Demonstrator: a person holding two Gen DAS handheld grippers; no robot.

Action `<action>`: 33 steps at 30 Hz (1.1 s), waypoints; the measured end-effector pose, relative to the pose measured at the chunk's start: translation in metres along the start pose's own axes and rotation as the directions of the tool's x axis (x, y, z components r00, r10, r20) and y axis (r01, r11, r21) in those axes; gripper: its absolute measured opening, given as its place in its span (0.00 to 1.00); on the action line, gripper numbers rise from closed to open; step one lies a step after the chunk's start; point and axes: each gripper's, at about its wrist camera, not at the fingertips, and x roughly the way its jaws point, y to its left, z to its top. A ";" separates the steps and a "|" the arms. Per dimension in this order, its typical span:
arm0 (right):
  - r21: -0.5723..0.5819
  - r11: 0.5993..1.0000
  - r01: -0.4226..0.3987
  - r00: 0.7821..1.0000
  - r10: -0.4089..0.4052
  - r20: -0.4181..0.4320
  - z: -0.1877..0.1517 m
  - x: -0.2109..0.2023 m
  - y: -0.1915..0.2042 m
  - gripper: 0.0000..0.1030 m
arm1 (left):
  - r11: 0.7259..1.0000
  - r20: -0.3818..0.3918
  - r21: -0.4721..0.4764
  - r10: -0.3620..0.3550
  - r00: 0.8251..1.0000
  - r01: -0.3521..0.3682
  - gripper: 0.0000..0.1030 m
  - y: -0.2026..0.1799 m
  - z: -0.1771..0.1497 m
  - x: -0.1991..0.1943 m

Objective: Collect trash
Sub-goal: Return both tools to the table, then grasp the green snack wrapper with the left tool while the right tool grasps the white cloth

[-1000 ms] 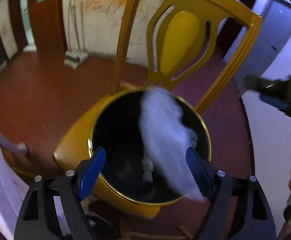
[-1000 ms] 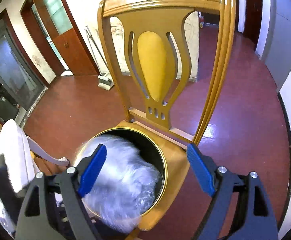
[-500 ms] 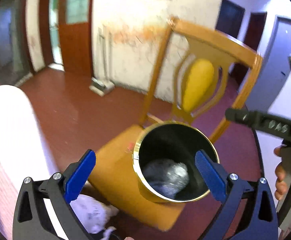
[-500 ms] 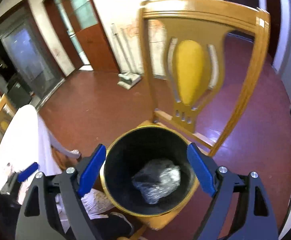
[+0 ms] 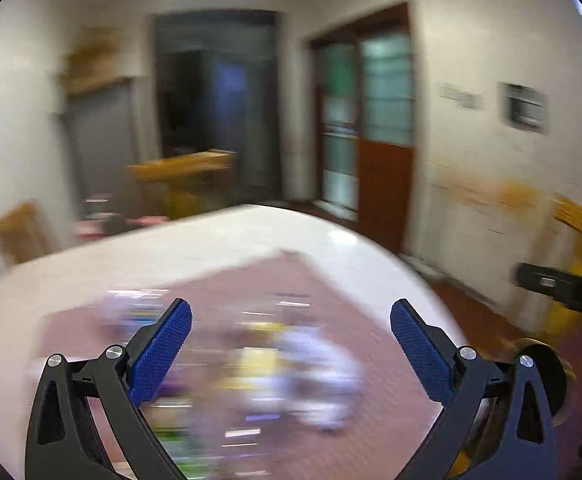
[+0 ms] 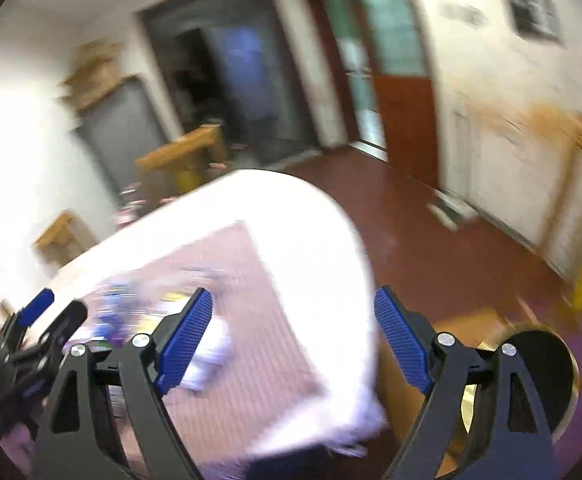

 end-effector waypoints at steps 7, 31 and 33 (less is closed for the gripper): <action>-0.158 0.972 -0.172 0.981 0.183 0.062 0.004 0.001 0.115 0.85 | 0.929 -0.033 -0.167 0.329 0.944 -0.330 0.94 0.123 -0.006 -0.048; -0.246 0.957 -0.156 0.987 0.161 0.002 -0.007 0.023 0.153 0.88 | 0.873 -0.060 -0.215 0.436 0.898 -0.439 0.94 0.181 -0.023 -0.093; -0.271 0.958 -0.097 0.995 0.082 -0.065 -0.008 0.046 0.146 0.88 | 0.869 -0.062 -0.215 0.443 0.894 -0.446 0.94 0.183 -0.024 -0.093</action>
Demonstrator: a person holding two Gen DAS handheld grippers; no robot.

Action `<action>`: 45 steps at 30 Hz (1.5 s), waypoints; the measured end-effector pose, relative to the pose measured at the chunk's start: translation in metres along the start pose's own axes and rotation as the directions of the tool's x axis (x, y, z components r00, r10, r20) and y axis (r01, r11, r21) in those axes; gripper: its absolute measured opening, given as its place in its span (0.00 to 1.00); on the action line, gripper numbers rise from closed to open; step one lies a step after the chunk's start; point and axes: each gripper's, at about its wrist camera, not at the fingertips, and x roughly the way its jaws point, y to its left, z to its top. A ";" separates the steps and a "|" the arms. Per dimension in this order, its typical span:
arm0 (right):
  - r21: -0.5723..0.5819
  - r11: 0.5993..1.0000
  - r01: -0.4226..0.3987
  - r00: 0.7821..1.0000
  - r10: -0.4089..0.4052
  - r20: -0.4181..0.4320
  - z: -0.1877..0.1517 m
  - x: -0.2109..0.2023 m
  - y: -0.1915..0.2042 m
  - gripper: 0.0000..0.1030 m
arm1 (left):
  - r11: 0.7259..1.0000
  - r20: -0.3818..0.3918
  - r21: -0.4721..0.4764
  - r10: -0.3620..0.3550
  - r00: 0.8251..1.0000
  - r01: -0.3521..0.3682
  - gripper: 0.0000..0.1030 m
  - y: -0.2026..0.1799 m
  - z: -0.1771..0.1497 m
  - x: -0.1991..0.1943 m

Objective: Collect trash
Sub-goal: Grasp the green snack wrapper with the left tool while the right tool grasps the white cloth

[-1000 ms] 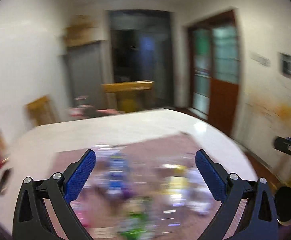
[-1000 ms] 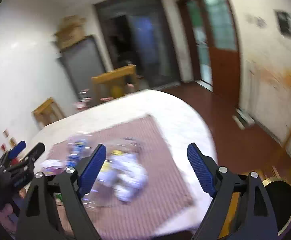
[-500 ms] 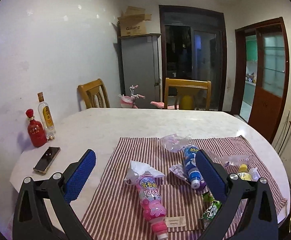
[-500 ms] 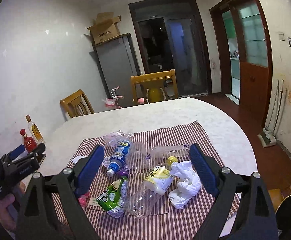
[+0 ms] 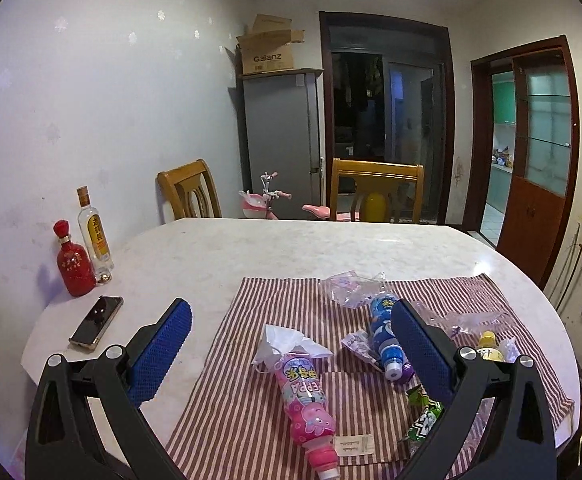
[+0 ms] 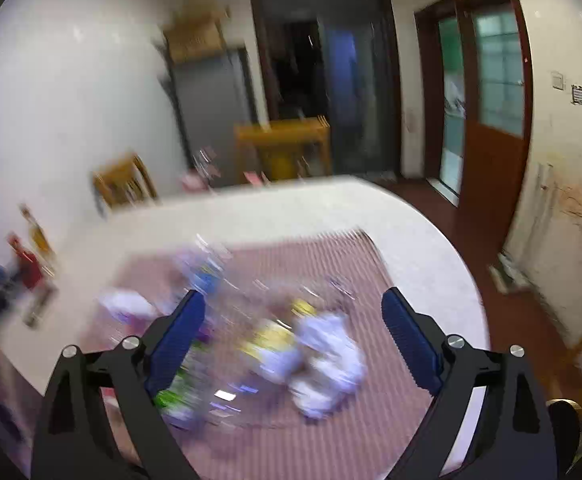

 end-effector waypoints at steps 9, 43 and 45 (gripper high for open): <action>-0.024 0.999 0.031 0.918 -0.038 -0.394 -0.054 0.136 -0.030 0.85 | 0.999 -0.081 -0.037 0.003 0.997 -0.006 0.94 0.011 -0.005 0.019; 0.159 0.987 -0.025 0.966 0.065 -0.248 -0.037 0.081 -0.077 0.33 | 0.877 -0.515 -0.064 -0.438 0.737 0.476 0.09 -0.106 -0.084 0.112; 0.158 0.987 -0.034 0.968 0.072 -0.242 -0.036 0.081 -0.075 0.33 | 0.884 -0.473 -0.024 -0.421 0.773 0.467 0.09 -0.104 -0.070 0.101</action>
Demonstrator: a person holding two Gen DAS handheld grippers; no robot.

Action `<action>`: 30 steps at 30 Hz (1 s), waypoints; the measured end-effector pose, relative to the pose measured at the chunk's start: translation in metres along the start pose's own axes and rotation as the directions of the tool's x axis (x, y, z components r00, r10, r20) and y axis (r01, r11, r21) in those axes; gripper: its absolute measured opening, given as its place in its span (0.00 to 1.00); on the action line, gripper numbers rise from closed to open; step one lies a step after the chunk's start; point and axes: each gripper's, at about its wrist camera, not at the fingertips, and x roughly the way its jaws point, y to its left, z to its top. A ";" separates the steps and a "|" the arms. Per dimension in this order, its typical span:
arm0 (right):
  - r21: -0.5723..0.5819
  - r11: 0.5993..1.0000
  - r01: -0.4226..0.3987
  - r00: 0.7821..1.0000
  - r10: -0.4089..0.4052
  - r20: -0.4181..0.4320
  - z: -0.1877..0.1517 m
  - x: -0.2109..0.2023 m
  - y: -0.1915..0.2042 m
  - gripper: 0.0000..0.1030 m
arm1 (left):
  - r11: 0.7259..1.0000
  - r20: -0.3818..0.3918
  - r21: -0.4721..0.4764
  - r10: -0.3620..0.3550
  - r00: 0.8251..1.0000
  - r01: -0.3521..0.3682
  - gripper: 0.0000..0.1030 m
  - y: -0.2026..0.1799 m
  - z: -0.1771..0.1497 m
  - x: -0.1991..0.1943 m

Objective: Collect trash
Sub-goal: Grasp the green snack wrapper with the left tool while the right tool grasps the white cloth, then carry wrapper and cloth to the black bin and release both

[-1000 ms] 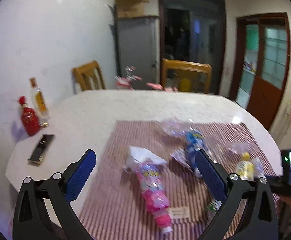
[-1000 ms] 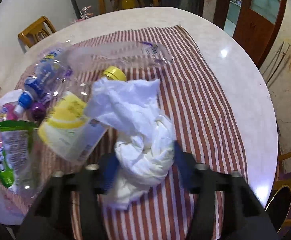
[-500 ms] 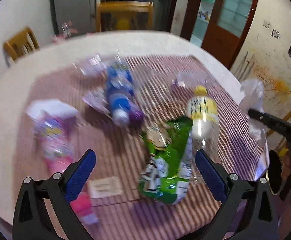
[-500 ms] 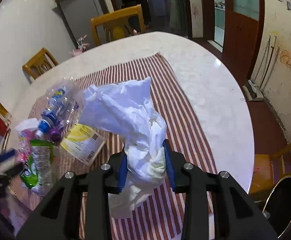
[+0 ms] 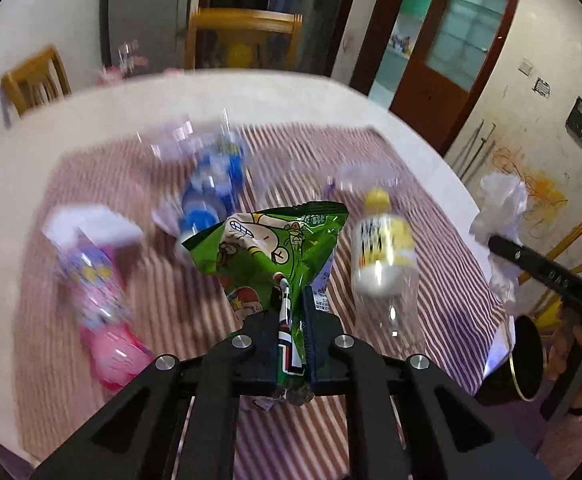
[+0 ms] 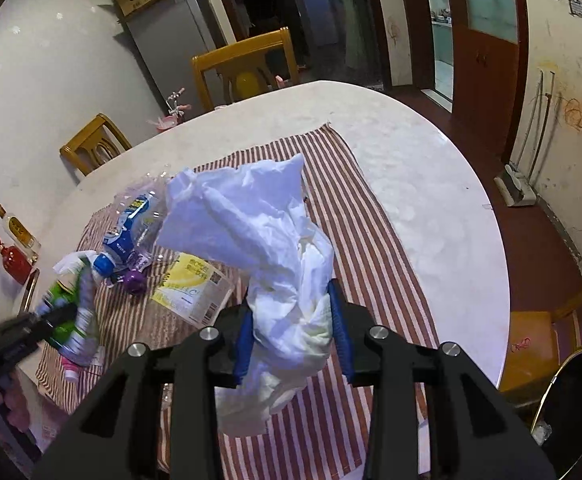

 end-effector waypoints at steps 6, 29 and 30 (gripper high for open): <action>0.001 1.000 -0.011 1.000 0.011 -0.016 -0.003 0.010 0.003 0.33 | 1.000 0.076 0.031 -0.002 0.997 -0.001 0.09 -0.017 0.008 -0.026; 0.590 0.605 0.534 0.845 -0.400 -0.354 -0.215 -0.091 -0.356 0.76 | 0.559 -0.315 0.620 -0.465 0.828 0.550 0.09 -0.396 -0.036 0.043; 0.610 0.583 0.537 0.843 -0.393 -0.366 -0.225 -0.092 -0.363 0.76 | 0.537 -0.348 0.620 -0.465 0.814 0.572 0.09 -0.410 -0.043 0.047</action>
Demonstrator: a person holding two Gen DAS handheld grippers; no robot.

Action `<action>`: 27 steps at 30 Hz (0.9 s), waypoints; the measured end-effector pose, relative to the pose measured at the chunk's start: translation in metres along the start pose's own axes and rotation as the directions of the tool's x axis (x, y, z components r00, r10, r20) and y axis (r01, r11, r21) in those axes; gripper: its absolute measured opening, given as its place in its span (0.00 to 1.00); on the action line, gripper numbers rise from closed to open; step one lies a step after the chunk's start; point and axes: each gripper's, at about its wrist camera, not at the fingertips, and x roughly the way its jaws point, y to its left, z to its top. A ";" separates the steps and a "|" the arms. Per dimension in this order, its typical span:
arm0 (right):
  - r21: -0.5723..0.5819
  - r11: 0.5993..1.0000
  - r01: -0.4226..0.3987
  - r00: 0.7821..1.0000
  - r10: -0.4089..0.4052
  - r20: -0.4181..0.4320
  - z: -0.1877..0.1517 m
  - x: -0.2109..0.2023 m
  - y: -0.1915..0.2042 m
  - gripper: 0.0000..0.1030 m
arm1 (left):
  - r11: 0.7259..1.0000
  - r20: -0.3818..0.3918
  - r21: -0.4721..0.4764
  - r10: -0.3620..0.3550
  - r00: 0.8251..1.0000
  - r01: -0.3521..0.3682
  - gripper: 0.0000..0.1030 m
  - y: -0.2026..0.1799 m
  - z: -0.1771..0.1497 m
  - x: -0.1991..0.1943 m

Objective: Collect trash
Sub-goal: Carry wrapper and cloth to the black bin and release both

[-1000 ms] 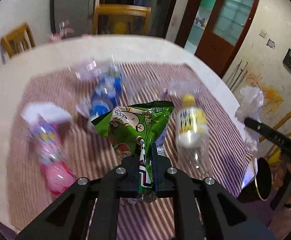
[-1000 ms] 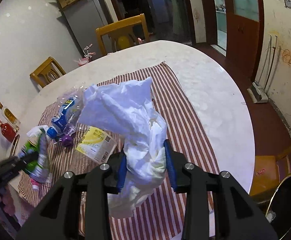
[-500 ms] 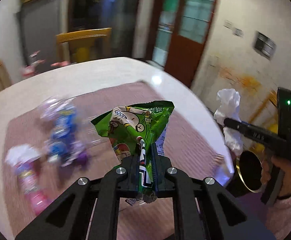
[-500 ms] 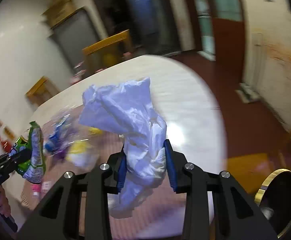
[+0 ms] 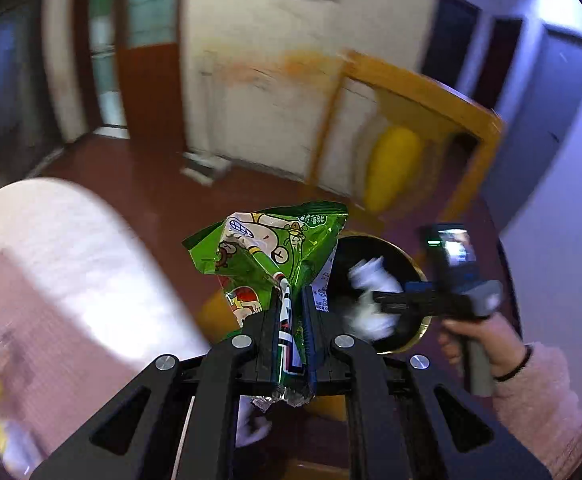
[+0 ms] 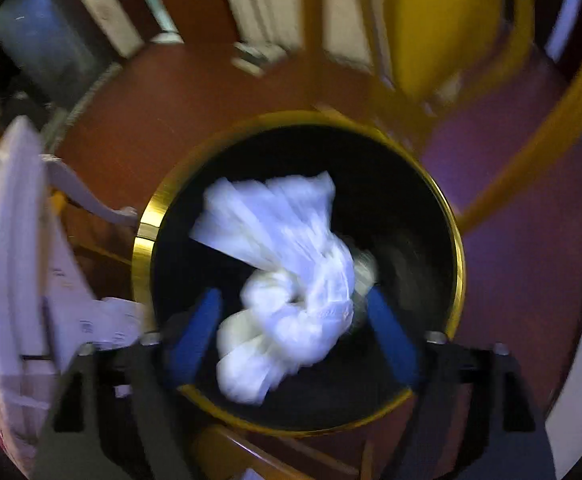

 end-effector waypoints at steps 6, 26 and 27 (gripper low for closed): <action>0.135 0.991 -0.008 0.995 -0.006 0.102 0.002 -0.026 -0.049 0.82 | 0.986 -0.188 0.109 -0.102 0.977 0.124 0.09 -0.062 0.013 0.092; 0.219 0.975 -0.026 0.965 -0.032 0.258 0.006 -0.077 -0.079 0.83 | 0.999 -0.186 0.049 0.006 0.982 0.003 0.94 -0.063 0.000 0.160; 0.209 0.978 -0.021 0.965 -0.036 0.261 0.005 -0.077 -0.073 0.84 | 0.998 -0.151 0.058 0.038 0.988 -0.029 0.94 -0.057 0.001 0.147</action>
